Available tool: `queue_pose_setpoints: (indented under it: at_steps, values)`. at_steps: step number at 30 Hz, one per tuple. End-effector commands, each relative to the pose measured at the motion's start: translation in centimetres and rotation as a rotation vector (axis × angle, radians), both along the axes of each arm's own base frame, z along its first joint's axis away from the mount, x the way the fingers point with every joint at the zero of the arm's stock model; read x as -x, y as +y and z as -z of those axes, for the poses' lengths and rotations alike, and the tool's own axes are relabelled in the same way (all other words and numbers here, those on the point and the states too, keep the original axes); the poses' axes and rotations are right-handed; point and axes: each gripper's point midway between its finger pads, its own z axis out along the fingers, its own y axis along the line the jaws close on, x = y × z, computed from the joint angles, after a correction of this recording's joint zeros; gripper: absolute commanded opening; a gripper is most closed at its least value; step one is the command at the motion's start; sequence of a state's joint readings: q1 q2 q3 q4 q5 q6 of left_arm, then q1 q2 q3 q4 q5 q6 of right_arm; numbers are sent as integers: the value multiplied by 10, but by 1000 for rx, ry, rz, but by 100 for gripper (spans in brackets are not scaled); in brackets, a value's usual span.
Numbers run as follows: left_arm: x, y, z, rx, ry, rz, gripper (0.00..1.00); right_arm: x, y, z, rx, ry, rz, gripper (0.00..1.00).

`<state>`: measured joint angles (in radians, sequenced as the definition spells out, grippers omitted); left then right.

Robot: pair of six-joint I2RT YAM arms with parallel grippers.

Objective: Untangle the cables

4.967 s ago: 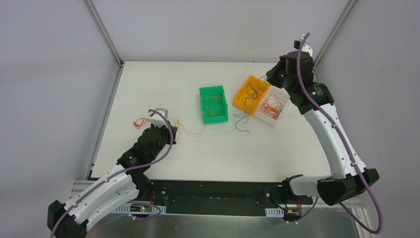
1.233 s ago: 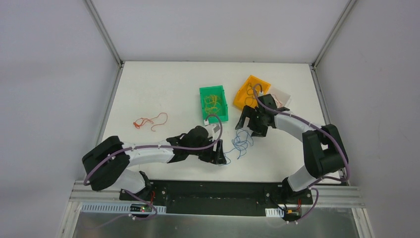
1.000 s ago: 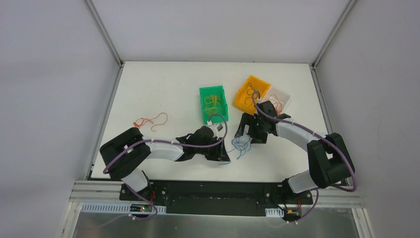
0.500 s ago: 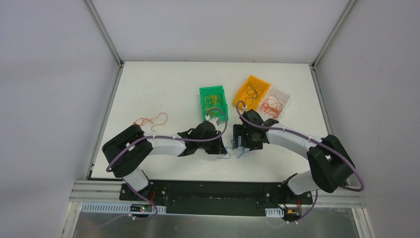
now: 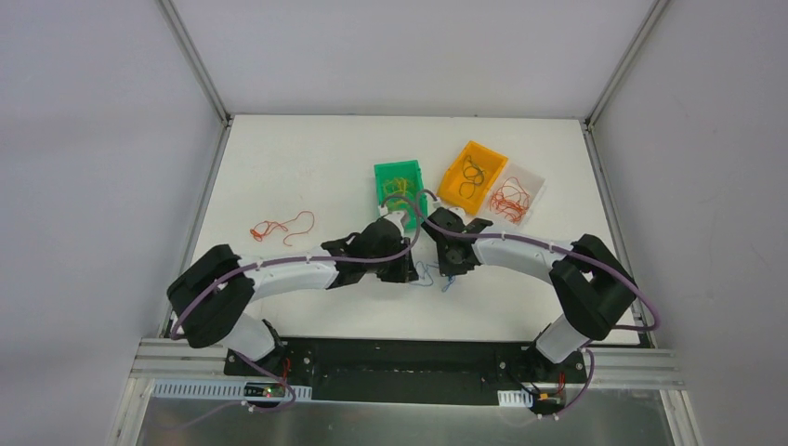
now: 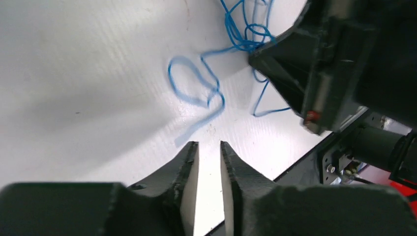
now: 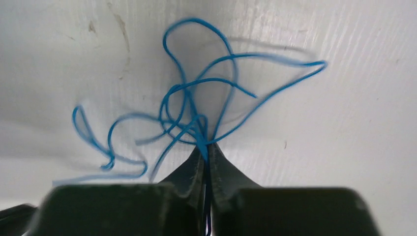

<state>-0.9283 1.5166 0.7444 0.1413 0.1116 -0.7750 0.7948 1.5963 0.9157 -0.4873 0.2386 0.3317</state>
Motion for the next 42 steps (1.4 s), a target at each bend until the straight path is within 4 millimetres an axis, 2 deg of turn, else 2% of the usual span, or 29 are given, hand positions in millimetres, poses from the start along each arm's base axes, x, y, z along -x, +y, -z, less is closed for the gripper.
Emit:
queue_pose_setpoints:
  at_steps: [1, 6, 12, 15, 20, 23, 26, 30, 36, 38, 42]
  values:
    - [-14, 20, -61, -17, -139, -35, 27, -5, -10, -3, 84, -25, 6, 0]
    - [-14, 54, -94, -23, -214, -90, 31, -15, -4, -24, 43, -91, 12, 0]
    - [-17, 106, -110, -119, -291, -186, 32, -37, 17, -82, -69, -181, -18, 0]
    - [-18, 131, -113, -149, -301, -233, 32, -56, 31, -117, -192, -200, -11, 0]
    - [-20, 175, -119, -257, -344, -335, 30, -93, 40, -155, -376, -177, 46, 0]
    - [-20, 192, -118, -293, -338, -367, 31, -120, 37, -172, -452, -173, 84, 0]
    - [-21, 204, -121, -322, -339, -399, 31, -147, 26, -184, -498, -174, 142, 0]
    - [-24, 215, -124, -358, -348, -428, 32, -179, 9, -187, -528, -176, 206, 0]
    - [-31, 240, -118, -485, -337, -497, 33, -214, -31, -151, -430, -171, 340, 0]
    - [-33, 246, -117, -514, -336, -517, 34, -225, -42, -135, -369, -180, 379, 0]
    - [-34, 251, -121, -532, -335, -534, 36, -245, -77, -107, -195, -201, 474, 0]
